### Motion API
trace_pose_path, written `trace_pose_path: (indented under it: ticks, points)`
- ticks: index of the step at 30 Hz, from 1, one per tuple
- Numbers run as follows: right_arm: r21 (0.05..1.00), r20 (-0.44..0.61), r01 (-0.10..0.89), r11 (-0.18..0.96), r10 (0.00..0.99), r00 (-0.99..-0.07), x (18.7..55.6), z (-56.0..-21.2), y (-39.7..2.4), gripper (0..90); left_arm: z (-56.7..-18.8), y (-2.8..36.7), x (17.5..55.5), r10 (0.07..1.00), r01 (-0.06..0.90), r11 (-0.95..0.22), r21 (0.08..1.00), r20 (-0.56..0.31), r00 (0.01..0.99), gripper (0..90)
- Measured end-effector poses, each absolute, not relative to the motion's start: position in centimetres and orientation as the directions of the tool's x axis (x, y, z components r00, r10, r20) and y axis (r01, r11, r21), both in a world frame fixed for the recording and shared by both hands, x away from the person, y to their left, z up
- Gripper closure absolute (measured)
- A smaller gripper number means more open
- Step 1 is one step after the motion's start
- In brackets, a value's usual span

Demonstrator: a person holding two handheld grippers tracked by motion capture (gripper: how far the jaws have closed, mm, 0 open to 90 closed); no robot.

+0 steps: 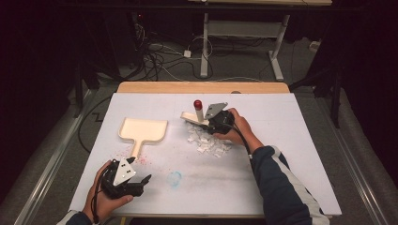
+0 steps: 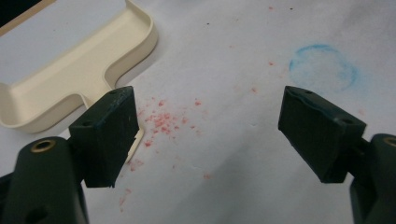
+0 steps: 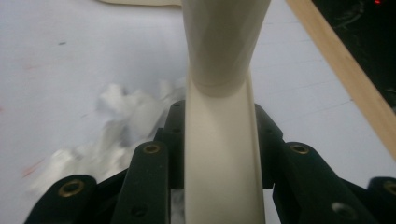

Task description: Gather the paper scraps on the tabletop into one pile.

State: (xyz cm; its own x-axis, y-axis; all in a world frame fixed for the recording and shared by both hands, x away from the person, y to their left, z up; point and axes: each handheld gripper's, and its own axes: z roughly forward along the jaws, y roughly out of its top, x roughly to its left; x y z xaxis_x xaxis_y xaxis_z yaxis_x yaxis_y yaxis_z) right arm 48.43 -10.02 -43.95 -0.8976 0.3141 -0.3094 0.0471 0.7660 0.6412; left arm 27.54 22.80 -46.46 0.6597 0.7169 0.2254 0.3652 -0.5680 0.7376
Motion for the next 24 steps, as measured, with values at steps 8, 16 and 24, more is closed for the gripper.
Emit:
trace_pose_path:
  ticks: [8, 16, 24]
  points:
    - [0.644, -0.270, -0.027, 0.765, 0.194, -0.943, 45.7, -43.5, -13.3, 67.1, -46.5, 22.5, 27.5, 0.709, 0.367, -0.580, 0.728, 0.228, 0.668, 19.4]
    - [0.642, -0.282, -0.047, 0.765, 0.180, -0.942, 43.3, -43.0, -15.7, 67.3, -46.5, 22.4, 27.4, 0.708, 0.367, -0.583, 0.725, 0.233, 0.666, 19.5]
    - [0.685, -0.345, -0.028, 0.728, 0.291, -0.892, 43.1, -41.8, -17.3, 67.4, -46.4, 22.4, 27.3, 0.710, 0.365, -0.583, 0.726, 0.237, 0.663, 19.4]
